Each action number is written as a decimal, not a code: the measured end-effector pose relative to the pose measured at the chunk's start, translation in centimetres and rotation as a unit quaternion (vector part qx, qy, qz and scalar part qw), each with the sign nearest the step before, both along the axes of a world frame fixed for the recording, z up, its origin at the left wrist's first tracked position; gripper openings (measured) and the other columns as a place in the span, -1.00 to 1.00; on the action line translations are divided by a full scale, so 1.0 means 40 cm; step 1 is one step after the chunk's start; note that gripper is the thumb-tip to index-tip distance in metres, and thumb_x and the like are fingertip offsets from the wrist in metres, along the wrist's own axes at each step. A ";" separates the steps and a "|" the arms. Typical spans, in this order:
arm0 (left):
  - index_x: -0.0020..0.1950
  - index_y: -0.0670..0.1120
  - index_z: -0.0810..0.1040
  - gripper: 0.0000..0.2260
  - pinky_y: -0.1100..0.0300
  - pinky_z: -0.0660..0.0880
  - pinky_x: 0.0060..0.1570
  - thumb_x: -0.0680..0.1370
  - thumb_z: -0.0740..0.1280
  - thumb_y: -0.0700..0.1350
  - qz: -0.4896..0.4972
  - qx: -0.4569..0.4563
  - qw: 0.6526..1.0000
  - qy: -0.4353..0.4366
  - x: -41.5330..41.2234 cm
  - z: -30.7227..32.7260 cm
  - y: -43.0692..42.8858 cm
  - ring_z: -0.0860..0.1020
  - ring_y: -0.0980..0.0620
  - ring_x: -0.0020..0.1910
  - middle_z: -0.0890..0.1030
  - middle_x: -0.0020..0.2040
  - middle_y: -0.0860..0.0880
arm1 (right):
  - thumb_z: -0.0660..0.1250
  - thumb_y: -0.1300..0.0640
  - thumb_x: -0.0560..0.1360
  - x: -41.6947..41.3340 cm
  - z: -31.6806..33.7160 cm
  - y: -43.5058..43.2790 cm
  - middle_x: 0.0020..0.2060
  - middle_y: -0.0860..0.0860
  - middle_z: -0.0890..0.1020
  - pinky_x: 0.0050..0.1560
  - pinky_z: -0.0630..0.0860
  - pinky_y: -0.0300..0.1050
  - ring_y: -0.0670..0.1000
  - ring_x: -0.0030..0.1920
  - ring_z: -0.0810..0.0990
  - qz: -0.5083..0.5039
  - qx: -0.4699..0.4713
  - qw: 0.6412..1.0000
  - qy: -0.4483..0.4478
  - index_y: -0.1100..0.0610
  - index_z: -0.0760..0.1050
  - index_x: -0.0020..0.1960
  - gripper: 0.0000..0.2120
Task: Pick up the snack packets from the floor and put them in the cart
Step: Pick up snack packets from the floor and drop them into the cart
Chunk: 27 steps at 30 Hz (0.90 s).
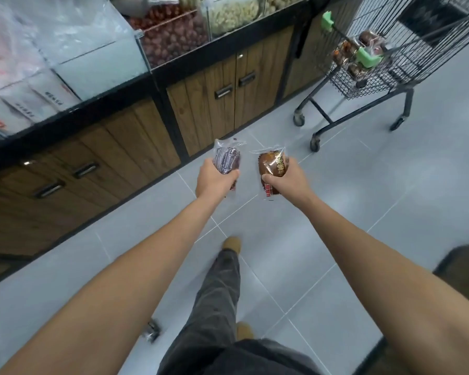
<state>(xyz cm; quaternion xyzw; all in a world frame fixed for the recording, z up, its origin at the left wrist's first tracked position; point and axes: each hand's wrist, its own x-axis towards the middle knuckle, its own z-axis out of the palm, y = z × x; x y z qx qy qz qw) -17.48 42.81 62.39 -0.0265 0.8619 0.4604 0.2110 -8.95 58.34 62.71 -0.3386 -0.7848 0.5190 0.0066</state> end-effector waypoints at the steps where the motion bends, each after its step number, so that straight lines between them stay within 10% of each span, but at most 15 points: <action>1: 0.14 -0.01 0.40 -0.57 -0.02 0.57 0.01 0.36 0.47 0.02 -0.010 0.005 1.000 0.005 -0.036 0.007 0.042 0.57 -0.04 -0.03 0.56 0.05 -0.02 | 0.46 0.08 0.38 -0.031 0.005 0.036 -0.01 0.01 0.56 -0.04 0.50 -0.09 0.01 -0.04 0.55 -0.008 0.009 1.000 -0.003 0.07 0.36 0.18 -0.55; 6: 0.18 -0.05 0.42 -0.59 0.19 0.45 -0.17 0.41 0.44 -0.01 -0.064 0.010 0.998 0.009 -0.214 0.039 0.237 0.51 0.02 -0.09 0.54 0.02 0.01 | 0.46 0.04 0.36 -0.187 0.014 0.218 0.00 0.00 0.55 0.04 0.56 -0.01 0.02 -0.01 0.57 -0.054 -0.001 0.998 -0.007 0.01 0.30 0.13 -0.55; 27: 0.23 -0.07 0.40 -0.47 -0.04 0.53 0.08 0.34 0.47 0.05 -0.208 -0.007 0.977 0.036 -0.489 0.046 1.247 0.55 -0.08 0.07 0.54 0.13 -0.06 | 0.46 0.05 0.37 -0.342 0.031 1.146 0.01 -0.01 0.53 -0.03 0.50 -0.11 0.02 -0.02 0.54 -0.207 0.018 0.978 0.010 0.07 0.36 0.24 -0.50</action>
